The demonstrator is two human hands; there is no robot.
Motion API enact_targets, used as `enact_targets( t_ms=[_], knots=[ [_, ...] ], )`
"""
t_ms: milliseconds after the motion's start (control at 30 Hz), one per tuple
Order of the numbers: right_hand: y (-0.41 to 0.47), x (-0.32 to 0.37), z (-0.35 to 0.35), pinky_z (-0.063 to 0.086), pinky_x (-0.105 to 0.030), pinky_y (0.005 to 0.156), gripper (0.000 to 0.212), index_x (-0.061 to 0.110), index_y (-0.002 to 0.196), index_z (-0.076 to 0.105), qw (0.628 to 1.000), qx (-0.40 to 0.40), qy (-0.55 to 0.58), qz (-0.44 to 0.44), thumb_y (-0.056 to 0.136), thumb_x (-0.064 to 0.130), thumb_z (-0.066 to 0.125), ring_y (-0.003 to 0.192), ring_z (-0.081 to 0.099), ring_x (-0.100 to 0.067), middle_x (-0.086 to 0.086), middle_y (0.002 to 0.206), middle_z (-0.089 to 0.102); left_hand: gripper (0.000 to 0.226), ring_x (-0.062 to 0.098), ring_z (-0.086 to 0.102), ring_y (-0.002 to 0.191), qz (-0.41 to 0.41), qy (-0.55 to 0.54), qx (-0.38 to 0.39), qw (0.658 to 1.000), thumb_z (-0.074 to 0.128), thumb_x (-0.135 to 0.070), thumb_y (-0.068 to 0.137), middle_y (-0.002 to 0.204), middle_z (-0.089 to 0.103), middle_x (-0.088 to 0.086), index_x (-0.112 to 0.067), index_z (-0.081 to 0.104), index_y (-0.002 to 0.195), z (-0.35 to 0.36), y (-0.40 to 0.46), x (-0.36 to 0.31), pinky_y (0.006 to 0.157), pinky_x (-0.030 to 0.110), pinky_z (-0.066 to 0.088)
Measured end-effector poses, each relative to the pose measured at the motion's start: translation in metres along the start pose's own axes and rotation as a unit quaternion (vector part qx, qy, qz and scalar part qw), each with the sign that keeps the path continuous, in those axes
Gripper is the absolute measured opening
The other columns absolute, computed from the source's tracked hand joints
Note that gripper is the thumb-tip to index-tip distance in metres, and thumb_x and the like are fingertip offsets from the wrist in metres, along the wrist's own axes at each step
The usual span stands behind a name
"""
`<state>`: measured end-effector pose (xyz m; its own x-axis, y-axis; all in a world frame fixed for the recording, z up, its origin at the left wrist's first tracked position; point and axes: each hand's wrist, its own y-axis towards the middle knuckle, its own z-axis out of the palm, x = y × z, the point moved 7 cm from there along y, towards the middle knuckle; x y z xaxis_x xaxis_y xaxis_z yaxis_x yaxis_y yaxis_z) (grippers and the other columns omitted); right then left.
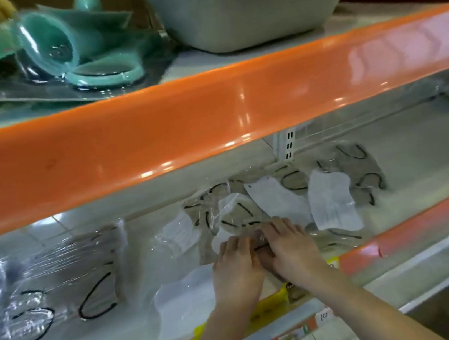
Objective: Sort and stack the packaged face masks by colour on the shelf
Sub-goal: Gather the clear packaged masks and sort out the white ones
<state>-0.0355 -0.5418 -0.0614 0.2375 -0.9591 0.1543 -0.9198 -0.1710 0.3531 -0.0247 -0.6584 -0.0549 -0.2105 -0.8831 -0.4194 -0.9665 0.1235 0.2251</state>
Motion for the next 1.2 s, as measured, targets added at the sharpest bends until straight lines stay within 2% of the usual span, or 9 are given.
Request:
enact_targets(
  t_ms=[100,367,500,667,733,833,1000,1100,1200],
  knots=[
    [0.002,-0.013,0.003,0.053,-0.039,0.067,0.056,0.013,0.102,0.068,1.0,0.015,0.001,0.001,0.066,0.05,0.045,0.088,0.064,-0.029,-0.006,0.104,0.065,0.036,0.024,0.064,0.068,-0.02,-0.003,0.011,1.0,0.036,-0.024,0.071,0.084,0.065,0.002,-0.014,0.065,0.089,0.01,0.002,-0.002,0.043,0.032,0.048],
    [0.007,-0.021,0.005,0.05,-0.037,0.073,0.076,0.013,0.108,0.068,1.0,0.002,-0.008,0.004,0.067,0.072,0.043,0.094,0.064,-0.025,-0.002,0.104,0.068,0.042,0.033,0.062,0.086,-0.055,-0.035,-0.006,0.998,0.036,-0.019,0.072,0.098,0.067,0.009,-0.006,0.065,0.101,0.021,0.001,0.006,0.066,0.038,0.055],
    [0.006,-0.02,0.005,0.052,-0.039,0.073,0.066,0.014,0.105,0.069,1.0,-0.024,0.012,-0.015,0.069,0.064,0.046,0.096,0.065,-0.023,-0.001,0.103,0.069,0.039,0.031,0.061,0.085,-0.062,-0.05,-0.018,0.997,0.037,-0.02,0.073,0.098,0.066,0.007,-0.009,0.062,0.101,0.019,0.003,0.004,0.066,0.037,0.052],
    [0.008,-0.022,0.012,0.051,-0.038,0.068,0.034,0.019,0.09,0.068,0.998,-0.033,0.043,-0.039,0.063,0.036,0.08,0.089,0.064,-0.022,0.004,0.093,0.066,0.043,0.031,0.054,0.103,-0.094,-0.106,-0.022,0.99,0.035,-0.019,0.083,0.109,0.065,0.008,-0.009,0.059,0.118,0.019,0.004,0.006,0.08,0.034,0.043],
    [0.006,-0.022,0.01,0.05,-0.036,0.064,0.016,0.02,0.084,0.068,0.996,-0.057,0.057,-0.042,0.07,0.028,0.065,0.083,0.064,-0.021,0.005,0.085,0.065,0.037,0.025,0.049,0.114,-0.13,-0.133,-0.014,0.982,0.039,-0.019,0.095,0.117,0.06,0.006,-0.013,0.053,0.128,0.015,0.006,0.007,0.085,0.032,0.04],
    [0.003,-0.02,0.003,0.051,-0.034,0.063,0.027,0.02,0.083,0.07,0.994,-0.065,0.077,-0.049,0.078,0.028,0.045,0.079,0.063,-0.019,0.006,0.082,0.066,0.034,0.02,0.046,0.119,-0.157,-0.169,-0.012,0.973,0.048,-0.023,0.098,0.106,0.051,-0.004,-0.018,0.05,0.132,0.009,0.009,0.007,0.086,0.028,0.038],
    [0.0,-0.015,-0.004,0.048,-0.031,0.065,0.027,0.021,0.087,0.07,0.988,-0.049,0.122,-0.081,0.085,0.033,0.047,0.081,0.062,-0.015,0.008,0.086,0.068,0.03,0.007,0.055,0.094,-0.172,-0.212,0.022,0.962,0.055,-0.043,0.092,0.094,0.056,-0.013,-0.03,0.053,0.119,0.005,0.013,-0.001,0.079,0.025,0.044],
    [-0.001,-0.013,-0.006,0.047,-0.028,0.07,0.031,0.021,0.089,0.071,0.987,-0.041,0.132,-0.079,0.091,0.036,0.043,0.085,0.061,-0.013,0.009,0.091,0.068,0.016,0.006,0.061,0.095,-0.192,-0.278,0.009,0.941,0.054,-0.022,0.096,0.098,0.066,-0.01,-0.024,0.065,0.108,0.008,0.015,0.004,0.075,0.016,0.043],
    [-0.001,-0.017,-0.007,0.048,-0.031,0.073,0.035,0.019,0.093,0.071,0.986,-0.043,0.15,-0.051,0.094,0.036,0.04,0.089,0.062,-0.013,0.008,0.095,0.069,0.022,0.007,0.062,0.092,-0.21,-0.28,-0.055,0.935,0.052,-0.01,0.094,0.096,0.068,-0.009,-0.022,0.07,0.101,-0.006,0.014,0.016,0.073,0.01,0.042]
  ],
)
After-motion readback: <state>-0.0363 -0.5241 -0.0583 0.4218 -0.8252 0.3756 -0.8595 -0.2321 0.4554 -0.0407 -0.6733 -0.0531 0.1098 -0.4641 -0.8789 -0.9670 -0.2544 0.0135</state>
